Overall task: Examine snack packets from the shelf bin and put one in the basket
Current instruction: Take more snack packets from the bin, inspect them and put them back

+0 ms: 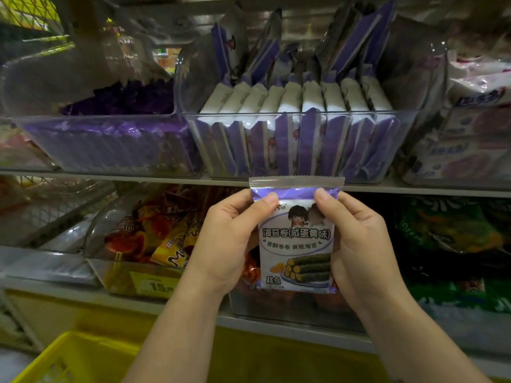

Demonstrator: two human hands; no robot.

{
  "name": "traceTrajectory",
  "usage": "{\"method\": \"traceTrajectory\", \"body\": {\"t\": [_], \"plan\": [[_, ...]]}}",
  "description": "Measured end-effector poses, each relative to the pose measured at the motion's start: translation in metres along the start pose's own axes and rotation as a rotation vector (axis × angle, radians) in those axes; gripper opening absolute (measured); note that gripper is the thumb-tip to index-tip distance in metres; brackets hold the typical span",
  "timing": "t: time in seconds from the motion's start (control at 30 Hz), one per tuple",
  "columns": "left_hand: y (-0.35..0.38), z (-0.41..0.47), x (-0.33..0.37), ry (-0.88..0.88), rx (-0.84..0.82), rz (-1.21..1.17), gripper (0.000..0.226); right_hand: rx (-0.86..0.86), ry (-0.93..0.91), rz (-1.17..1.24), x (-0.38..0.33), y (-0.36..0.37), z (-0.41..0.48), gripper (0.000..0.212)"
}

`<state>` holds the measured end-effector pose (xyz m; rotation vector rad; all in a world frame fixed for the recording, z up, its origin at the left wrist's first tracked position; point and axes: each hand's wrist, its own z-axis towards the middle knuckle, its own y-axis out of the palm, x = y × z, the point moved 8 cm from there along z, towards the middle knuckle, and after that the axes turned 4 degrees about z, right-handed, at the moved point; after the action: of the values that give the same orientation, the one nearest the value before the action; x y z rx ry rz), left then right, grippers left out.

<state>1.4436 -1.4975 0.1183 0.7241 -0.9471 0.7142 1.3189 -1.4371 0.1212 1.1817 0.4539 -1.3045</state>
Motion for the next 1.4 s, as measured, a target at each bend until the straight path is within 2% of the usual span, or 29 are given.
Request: {"method": "traceTrajectory", "body": {"t": [0.17,0.43,0.67,0.8,0.87,1.0,1.07,1.13,1.27,1.4], "plan": [[-0.005,-0.002,-0.005,-0.044,0.037,-0.001,0.023,0.009,0.066,0.053,0.006,-0.002,0.002,0.015],[-0.016,-0.004,-0.007,-0.021,0.045,0.152,0.036,-0.009,0.100,0.022,0.012,-0.004,0.001,0.032],[-0.014,-0.006,-0.014,-0.085,0.013,0.038,0.033,-0.048,0.163,0.030,0.019,-0.006,0.002,0.033],[-0.018,-0.008,-0.023,-0.160,0.061,0.052,0.032,-0.084,0.220,0.004,0.030,-0.011,0.006,0.037],[-0.024,-0.009,-0.028,-0.197,0.109,0.081,0.031,-0.160,0.292,-0.032,0.036,-0.012,0.006,0.038],[-0.032,-0.010,-0.037,-0.244,0.192,0.080,0.031,-0.429,0.531,-0.203,0.052,-0.011,-0.010,0.035],[-0.032,-0.010,-0.040,-0.279,0.195,0.073,0.031,-0.461,0.600,-0.226,0.058,-0.015,-0.015,0.033],[-0.028,-0.010,-0.045,-0.333,0.116,0.040,0.038,-0.424,0.619,-0.203,0.058,-0.019,-0.016,0.029],[-0.014,-0.020,-0.054,-0.462,-0.194,0.055,0.044,-0.278,0.627,-0.095,0.054,-0.029,-0.011,0.029],[-0.022,-0.024,-0.053,-0.489,-0.284,0.044,0.062,-0.158,0.617,-0.078,0.051,-0.041,-0.007,0.036]]}}
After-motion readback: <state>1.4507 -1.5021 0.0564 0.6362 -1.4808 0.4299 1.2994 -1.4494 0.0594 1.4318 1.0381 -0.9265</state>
